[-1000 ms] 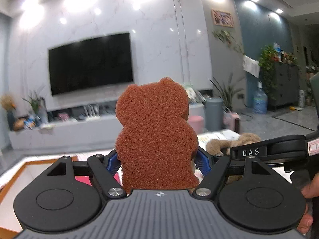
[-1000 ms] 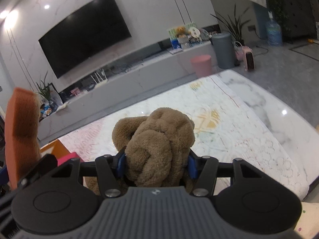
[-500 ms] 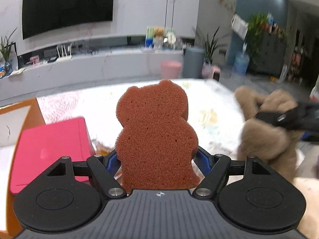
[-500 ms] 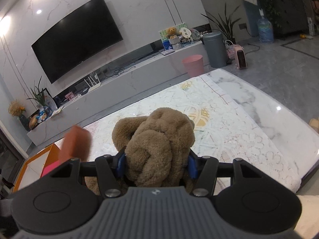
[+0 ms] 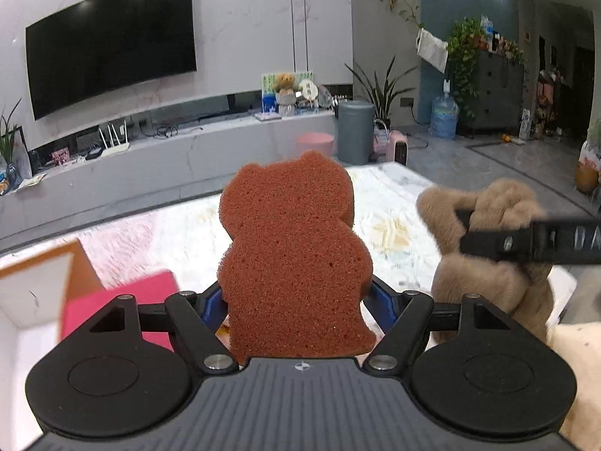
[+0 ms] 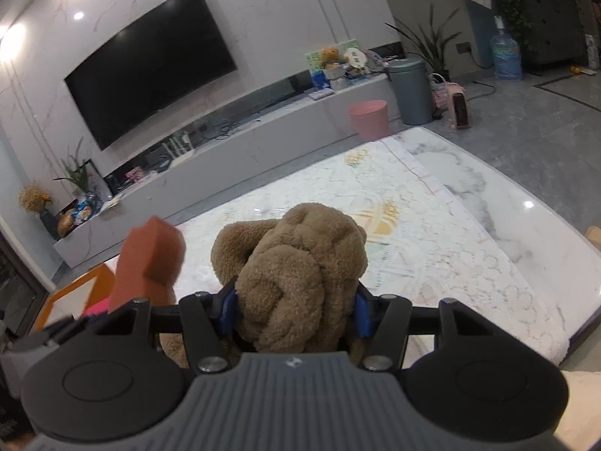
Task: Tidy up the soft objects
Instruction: 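Lift the bear sponge with the left tool while the right tool carries the plush toward the box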
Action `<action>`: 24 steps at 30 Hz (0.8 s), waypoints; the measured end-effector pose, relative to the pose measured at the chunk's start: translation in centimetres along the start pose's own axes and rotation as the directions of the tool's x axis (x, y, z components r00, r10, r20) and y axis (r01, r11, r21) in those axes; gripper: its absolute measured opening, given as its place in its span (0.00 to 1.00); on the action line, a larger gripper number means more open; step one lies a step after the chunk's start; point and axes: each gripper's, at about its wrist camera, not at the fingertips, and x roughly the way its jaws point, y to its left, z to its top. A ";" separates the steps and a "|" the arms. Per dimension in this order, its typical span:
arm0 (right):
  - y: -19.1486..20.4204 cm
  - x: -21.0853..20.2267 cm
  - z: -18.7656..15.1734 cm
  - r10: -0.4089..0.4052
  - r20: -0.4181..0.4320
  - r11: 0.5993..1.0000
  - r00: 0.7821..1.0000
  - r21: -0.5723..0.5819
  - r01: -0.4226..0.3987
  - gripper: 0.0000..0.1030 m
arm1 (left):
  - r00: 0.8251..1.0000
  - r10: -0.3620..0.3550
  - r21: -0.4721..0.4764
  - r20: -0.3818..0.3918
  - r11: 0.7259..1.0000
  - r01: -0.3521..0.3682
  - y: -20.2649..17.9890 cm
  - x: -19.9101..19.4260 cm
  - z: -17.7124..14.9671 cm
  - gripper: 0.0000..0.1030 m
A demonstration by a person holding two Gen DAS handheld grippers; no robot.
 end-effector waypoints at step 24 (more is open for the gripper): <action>31.9 6.3 -7.5 0.307 -0.224 0.829 0.925 -0.414 -0.376 0.56 | 0.954 0.234 -0.235 -0.189 0.932 -0.276 23.1 -7.7 -6.8 0.83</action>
